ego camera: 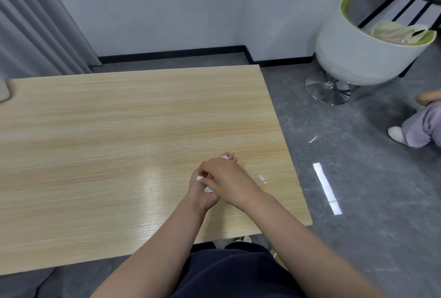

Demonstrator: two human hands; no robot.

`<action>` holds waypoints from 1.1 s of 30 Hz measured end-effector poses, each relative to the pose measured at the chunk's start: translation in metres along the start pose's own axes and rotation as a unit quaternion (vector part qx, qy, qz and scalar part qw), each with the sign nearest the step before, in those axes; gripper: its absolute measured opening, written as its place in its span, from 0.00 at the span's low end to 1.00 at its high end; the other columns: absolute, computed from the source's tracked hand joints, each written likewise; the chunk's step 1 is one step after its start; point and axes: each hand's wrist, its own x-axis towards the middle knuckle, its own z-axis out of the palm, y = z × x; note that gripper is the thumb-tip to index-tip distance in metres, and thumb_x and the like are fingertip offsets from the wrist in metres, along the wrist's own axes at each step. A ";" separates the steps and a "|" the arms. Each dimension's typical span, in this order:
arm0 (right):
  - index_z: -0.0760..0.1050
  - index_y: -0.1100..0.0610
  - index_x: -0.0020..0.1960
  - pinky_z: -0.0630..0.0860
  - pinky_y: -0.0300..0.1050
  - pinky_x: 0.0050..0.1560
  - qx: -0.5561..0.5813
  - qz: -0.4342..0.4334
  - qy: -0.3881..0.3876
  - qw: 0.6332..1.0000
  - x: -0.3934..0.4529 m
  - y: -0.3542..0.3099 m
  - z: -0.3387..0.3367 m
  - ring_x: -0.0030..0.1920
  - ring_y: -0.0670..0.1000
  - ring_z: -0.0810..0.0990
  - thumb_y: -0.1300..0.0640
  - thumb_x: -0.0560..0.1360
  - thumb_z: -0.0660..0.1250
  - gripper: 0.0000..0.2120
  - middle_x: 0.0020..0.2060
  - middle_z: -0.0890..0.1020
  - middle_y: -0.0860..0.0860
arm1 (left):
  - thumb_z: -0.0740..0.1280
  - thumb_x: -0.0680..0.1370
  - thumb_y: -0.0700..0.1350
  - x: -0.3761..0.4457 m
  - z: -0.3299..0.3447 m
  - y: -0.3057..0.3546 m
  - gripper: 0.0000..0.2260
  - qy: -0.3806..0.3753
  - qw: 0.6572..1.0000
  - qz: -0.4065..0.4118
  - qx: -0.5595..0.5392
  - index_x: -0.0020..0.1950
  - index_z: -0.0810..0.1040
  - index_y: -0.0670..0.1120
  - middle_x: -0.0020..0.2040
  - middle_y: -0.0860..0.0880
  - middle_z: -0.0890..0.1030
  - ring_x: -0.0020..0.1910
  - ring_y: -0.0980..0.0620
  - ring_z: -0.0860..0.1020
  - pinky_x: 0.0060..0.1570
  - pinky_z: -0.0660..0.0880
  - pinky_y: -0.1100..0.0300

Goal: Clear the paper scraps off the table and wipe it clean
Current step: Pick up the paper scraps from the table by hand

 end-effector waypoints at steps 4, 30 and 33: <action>0.77 0.59 0.57 0.62 0.39 0.51 -0.027 -0.006 0.008 1.000 -0.003 0.004 -0.003 0.58 0.51 0.71 0.55 0.79 0.61 0.11 0.54 0.77 0.54 | 0.60 0.72 0.35 0.004 0.000 0.001 0.16 0.007 1.000 -0.013 0.027 0.59 0.77 0.37 0.57 0.41 0.80 0.53 0.45 0.82 0.57 0.76 0.53; 0.79 0.56 0.52 0.68 0.38 0.46 0.056 0.252 0.088 0.962 -0.028 0.155 0.006 0.44 0.46 0.75 0.59 0.75 0.67 0.06 0.43 0.75 0.46 | 0.55 0.73 0.37 0.009 -0.007 0.014 0.18 0.028 1.000 0.005 0.004 0.55 0.79 0.30 0.61 0.37 0.77 0.52 0.39 0.81 0.55 0.74 0.46; 0.77 0.56 0.59 0.68 0.38 0.48 0.036 0.255 0.028 0.966 -0.035 0.170 0.022 0.47 0.45 0.73 0.59 0.75 0.68 0.13 0.47 0.73 0.47 | 0.54 0.75 0.38 0.010 -0.009 0.014 0.19 0.025 1.000 0.006 0.004 0.58 0.77 0.31 0.62 0.37 0.77 0.54 0.40 0.80 0.55 0.74 0.47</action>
